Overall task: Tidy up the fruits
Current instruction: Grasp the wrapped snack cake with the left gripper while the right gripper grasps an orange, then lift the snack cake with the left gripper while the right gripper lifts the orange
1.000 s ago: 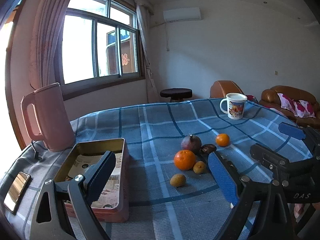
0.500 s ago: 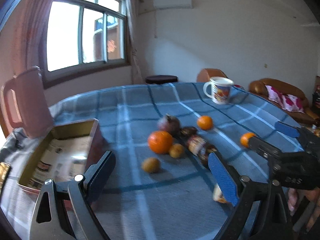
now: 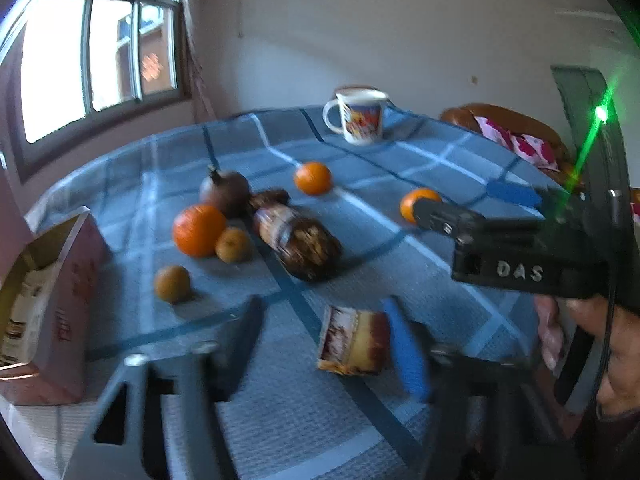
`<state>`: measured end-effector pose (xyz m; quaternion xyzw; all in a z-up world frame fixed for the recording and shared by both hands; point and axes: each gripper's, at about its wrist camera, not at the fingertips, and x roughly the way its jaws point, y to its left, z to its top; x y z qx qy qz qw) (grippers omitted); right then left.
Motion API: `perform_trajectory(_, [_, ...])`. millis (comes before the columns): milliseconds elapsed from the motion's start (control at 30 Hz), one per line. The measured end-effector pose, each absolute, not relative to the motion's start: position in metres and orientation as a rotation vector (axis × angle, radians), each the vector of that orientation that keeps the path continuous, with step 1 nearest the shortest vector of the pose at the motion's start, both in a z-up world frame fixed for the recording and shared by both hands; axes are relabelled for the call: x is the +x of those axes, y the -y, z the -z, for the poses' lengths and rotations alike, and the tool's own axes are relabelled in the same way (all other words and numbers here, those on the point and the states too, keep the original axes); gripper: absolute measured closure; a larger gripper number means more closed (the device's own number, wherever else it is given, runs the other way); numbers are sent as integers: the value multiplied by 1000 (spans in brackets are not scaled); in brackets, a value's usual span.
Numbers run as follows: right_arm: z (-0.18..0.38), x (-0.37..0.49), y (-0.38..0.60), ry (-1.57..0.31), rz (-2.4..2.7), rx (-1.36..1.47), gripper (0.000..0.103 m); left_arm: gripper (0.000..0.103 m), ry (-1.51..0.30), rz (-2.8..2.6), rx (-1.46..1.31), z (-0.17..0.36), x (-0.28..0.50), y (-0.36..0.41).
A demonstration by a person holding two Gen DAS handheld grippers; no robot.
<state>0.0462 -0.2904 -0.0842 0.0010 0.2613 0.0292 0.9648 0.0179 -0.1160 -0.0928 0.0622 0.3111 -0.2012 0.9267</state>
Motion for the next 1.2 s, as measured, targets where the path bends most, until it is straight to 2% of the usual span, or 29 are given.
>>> perform_trajectory(100, [82,57,291,-566,-53,-6,1,60,-651,439,114,94,20,116])
perform_trajectory(133, [83,63,292,-592,-56,-5,4,71,-653,454,106,94,20,116])
perform_trajectory(167, [84,68,292,-609,-64,-1,12,72,-654,462,101,93,20,115])
perform_trajectory(267, [89,82,291,-675,-95,13,29,72,-655,469,87,93,23,110])
perform_trajectory(333, [92,88,291,-709,-111,20,33,72,-650,466,71,91,24,105])
perform_trajectory(467, [96,95,291,-748,-128,20,52,72,-604,426,53,83,24,92])
perform_trajectory(567, [98,96,292,-760,-135,21,61,72,-588,401,39,80,26,82])
perform_trajectory(1200, [84,64,280,-562,-190,-50,61,72,-529,314,-7,69,34,53])
